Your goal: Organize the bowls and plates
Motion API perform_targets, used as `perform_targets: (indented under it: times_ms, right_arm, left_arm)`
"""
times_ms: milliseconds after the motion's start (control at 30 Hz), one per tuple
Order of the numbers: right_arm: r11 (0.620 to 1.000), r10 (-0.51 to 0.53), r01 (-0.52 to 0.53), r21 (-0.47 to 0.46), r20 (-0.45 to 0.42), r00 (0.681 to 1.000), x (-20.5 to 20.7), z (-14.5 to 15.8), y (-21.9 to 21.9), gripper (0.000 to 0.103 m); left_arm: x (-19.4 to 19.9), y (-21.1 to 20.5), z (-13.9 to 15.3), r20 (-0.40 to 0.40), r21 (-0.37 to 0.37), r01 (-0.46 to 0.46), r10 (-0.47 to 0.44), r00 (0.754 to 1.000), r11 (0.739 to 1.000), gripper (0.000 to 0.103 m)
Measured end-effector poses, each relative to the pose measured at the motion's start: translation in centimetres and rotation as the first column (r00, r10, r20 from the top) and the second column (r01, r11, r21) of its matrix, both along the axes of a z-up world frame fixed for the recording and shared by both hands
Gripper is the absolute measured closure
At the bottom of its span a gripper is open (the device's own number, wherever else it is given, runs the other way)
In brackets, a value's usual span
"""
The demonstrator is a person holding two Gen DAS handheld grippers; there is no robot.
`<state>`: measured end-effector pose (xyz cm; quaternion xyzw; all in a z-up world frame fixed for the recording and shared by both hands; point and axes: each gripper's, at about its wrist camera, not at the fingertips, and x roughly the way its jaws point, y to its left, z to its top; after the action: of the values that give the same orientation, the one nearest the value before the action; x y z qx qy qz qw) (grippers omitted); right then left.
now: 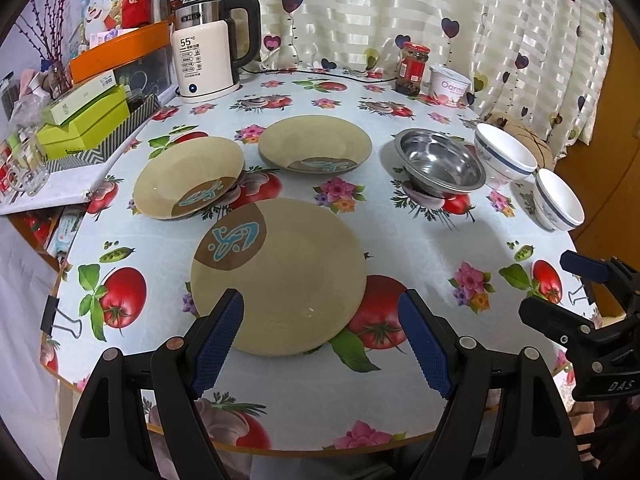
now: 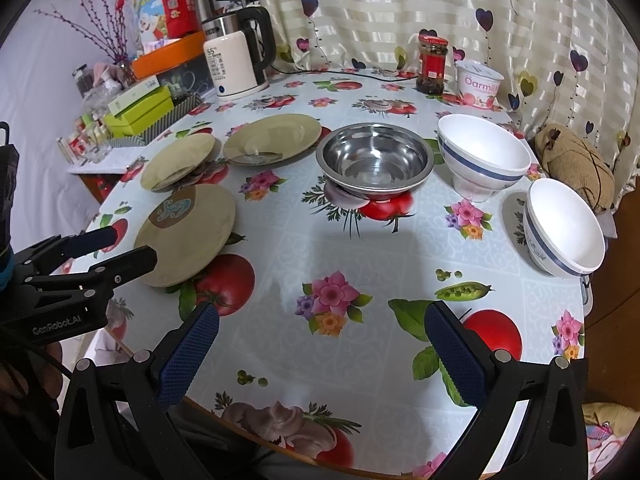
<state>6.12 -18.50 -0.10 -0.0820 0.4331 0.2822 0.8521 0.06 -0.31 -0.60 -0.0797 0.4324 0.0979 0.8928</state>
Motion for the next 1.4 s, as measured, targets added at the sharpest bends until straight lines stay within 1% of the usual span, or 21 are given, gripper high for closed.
perform_targets:
  times_ms: [233,333,500,833,933,1400]
  right_arm:
    - [1.000,0.000,0.000,0.000,-0.002,1.000,0.0,0.2,-0.1,0.000]
    - [1.000,0.003,-0.003,-0.003,-0.003,1.000,0.0,0.2,-0.1,0.000]
    - [1.000,0.005,-0.005,-0.007,-0.013,1.000,0.4,-0.5,0.6,0.000]
    - [1.000,0.002,-0.002,-0.005,-0.011,1.000,0.4,-0.3,0.5,0.000]
    - [1.000,-0.004,0.004,-0.005,-0.009,1.000,0.5,-0.1,0.4,0.000]
    - [1.000,-0.013,0.013,0.013,0.028,1.000,0.0,0.8,-0.1,0.000]
  left_arm:
    - [0.3,0.3,0.0,-0.005,-0.002,-0.005,0.005,1.000,1.000,0.023]
    - [0.4,0.5,-0.2,-0.005,-0.014,-0.005,0.005,1.000,1.000,0.023]
    - [0.4,0.4,-0.3,-0.003,-0.018,0.001,-0.001,1.000,1.000,0.023]
    - [0.3,0.4,0.0,0.004,-0.023,-0.005,0.005,1.000,1.000,0.023]
    - [0.1,0.5,0.1,0.008,-0.032,-0.007,0.007,1.000,0.999,0.023]
    - [-0.1,0.5,0.7,0.015,-0.026,-0.007,0.008,1.000,1.000,0.023]
